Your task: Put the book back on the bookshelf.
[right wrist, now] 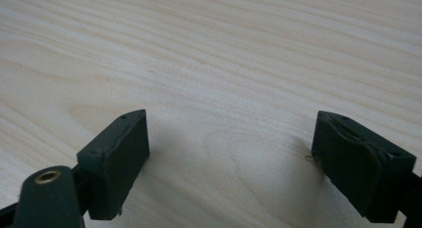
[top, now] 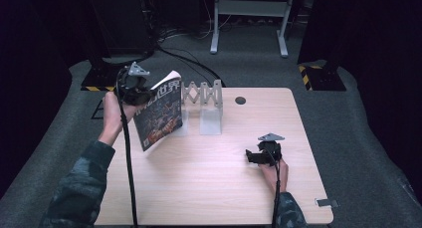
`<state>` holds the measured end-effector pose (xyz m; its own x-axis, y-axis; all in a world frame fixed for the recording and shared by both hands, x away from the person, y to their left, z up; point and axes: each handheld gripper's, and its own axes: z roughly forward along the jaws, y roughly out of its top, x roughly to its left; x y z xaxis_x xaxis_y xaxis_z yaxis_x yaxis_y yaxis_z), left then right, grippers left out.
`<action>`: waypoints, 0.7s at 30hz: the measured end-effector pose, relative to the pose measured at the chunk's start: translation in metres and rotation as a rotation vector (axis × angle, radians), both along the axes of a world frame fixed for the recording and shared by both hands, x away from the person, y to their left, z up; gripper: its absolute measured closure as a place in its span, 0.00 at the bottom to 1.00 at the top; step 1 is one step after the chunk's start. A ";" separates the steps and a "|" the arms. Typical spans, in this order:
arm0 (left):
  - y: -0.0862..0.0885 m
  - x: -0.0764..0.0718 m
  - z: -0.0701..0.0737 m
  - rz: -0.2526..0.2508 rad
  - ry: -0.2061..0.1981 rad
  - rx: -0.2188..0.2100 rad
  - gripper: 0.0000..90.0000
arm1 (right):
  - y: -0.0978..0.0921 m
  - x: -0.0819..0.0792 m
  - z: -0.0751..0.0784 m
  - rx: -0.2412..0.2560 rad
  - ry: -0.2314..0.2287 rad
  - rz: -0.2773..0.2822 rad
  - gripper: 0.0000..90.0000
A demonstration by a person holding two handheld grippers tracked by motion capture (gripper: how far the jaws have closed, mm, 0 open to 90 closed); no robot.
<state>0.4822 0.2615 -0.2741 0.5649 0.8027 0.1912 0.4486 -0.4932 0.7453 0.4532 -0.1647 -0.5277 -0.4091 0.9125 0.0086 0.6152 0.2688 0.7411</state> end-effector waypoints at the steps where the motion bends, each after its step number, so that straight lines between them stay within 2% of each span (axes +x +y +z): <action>1: 0.000 0.002 0.000 0.005 0.003 -0.005 0.92 | 0.000 0.000 0.000 0.000 0.000 0.000 0.16; 6: -0.001 0.012 -0.001 0.046 0.010 -0.025 0.92 | 0.000 0.000 0.000 0.000 0.001 0.000 0.16; 15: -0.009 0.025 -0.005 0.105 -0.008 -0.043 0.92 | 0.000 0.000 0.000 -0.001 0.001 0.005 0.16; 20: -0.011 0.034 -0.011 0.136 -0.008 -0.093 0.92 | 0.000 0.000 0.000 0.003 0.002 0.007 0.16; 21: -0.010 0.037 -0.012 0.140 -0.005 -0.092 0.92 | 0.000 0.000 0.000 0.003 0.002 0.006 0.16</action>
